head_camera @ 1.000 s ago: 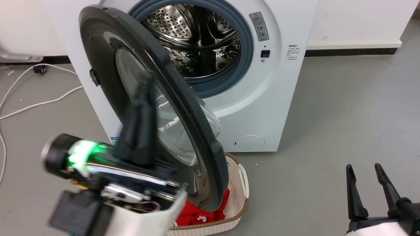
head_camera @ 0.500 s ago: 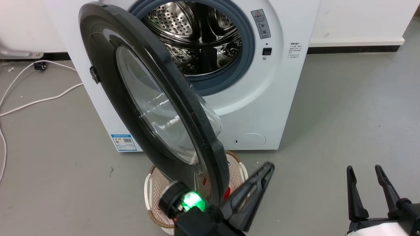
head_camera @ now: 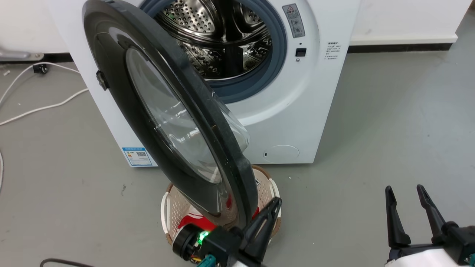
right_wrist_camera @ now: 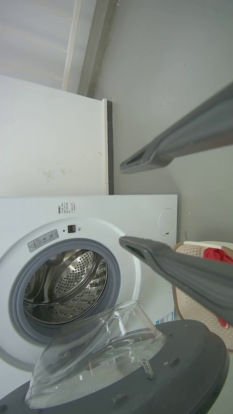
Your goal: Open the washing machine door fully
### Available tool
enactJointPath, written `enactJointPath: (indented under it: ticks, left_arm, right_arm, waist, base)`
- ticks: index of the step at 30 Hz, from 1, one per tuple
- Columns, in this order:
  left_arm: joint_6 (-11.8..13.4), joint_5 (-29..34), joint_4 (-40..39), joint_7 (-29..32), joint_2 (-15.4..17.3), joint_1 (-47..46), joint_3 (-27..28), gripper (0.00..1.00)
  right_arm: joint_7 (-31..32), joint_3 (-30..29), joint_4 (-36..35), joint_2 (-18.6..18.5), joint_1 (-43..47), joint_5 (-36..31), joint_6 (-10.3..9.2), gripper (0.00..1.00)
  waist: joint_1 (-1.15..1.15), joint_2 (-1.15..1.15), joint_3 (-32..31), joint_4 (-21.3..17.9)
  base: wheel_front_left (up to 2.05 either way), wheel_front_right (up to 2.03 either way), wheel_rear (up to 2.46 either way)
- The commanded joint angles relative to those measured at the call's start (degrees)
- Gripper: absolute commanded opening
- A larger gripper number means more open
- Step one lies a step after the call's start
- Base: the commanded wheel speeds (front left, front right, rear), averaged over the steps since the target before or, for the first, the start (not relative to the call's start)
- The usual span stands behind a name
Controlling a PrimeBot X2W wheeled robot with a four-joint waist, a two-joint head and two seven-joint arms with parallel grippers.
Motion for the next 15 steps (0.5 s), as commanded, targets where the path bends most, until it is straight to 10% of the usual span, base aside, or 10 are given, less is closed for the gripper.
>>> enactJointPath:
  ticks: [1, 15]
  left_arm:
    - [0.57, 0.02, 1.23, -0.8, -0.29, -1.57, 0.28, 0.0]
    - [5.61, -1.37, 10.83, -5.51, -0.95, -8.79, 1.14, 0.0]
  right_arm:
    - [-0.25, 0.16, 0.17, 0.22, -1.12, 0.34, -0.03, 1.0]
    - [-0.88, 1.11, 2.3, 0.22, -2.29, 0.98, -0.04, 1.0]
  waist:
    - [0.0, 0.0, 0.52, -0.3]
    - [0.0, 0.0, 1.63, -1.61]
  base:
    - [0.0, 0.0, 0.0]
    - [0.0, 0.0, 0.0]
